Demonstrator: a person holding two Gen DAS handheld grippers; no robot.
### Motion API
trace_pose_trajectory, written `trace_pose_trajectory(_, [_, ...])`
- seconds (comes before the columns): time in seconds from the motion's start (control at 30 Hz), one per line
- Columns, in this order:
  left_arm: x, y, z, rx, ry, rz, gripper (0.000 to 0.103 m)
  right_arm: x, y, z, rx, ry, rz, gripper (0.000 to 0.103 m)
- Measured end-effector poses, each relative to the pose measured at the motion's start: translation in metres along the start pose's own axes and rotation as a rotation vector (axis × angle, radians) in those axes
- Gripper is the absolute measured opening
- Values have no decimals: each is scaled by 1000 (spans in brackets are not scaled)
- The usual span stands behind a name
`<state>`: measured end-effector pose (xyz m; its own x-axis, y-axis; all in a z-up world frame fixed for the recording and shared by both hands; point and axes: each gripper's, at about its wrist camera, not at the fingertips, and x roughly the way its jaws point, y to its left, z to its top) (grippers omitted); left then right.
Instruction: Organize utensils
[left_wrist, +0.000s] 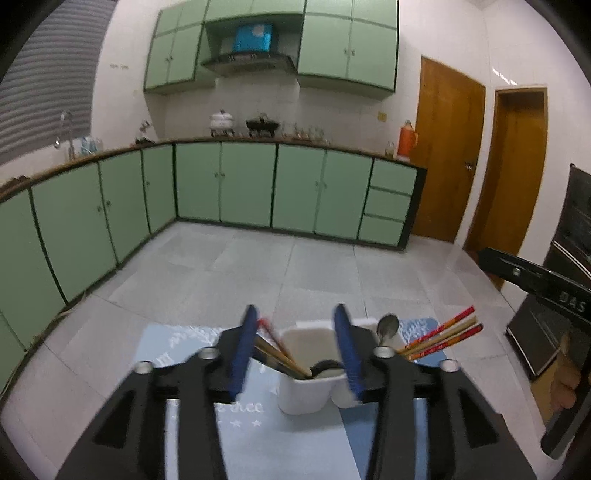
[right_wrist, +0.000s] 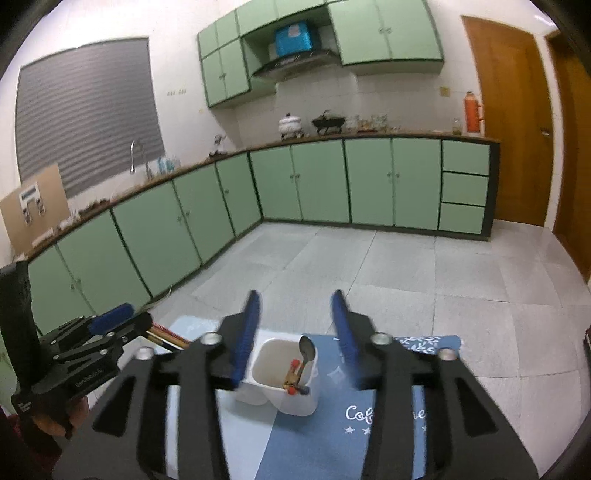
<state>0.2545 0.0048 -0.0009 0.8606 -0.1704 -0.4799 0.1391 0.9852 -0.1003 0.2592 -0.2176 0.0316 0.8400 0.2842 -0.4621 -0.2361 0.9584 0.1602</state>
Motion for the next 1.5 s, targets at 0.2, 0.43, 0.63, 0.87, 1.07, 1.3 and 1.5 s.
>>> trace_pose_trajectory(0.2, [-38, 0, 3, -19, -54, 18, 67, -45, -8, -7, 54, -72, -20, 75])
trace_pose_trajectory(0.43, [-75, -9, -6, 6, -79, 49, 91, -83, -2, -33, 52, -73, -60, 96])
trace_pose_trajectory(0.63, [-99, -17, -19, 11, -72, 51, 97, -98, 8, -57, 38, -31, -60, 98])
trace_pose_trajectory(0.87, [-124, -21, -37, 26, -63, 55, 97, -115, 28, -75, 16, -14, -21, 98])
trace_pose_trajectory(1.07, [-137, -26, -44, 41, -72, 58, 97, -125, 44, -79, -20, -13, 3, 98])
trace_pose_trajectory(1.3, [-150, -30, -44, 42, -94, 47, 97, -135, 47, -76, -24, -26, 14, 98])
trace_pose_trajectory(1.5, [-152, -30, -45, 42, -94, 45, 97, -133, 49, -77, -39, -17, 15, 98])
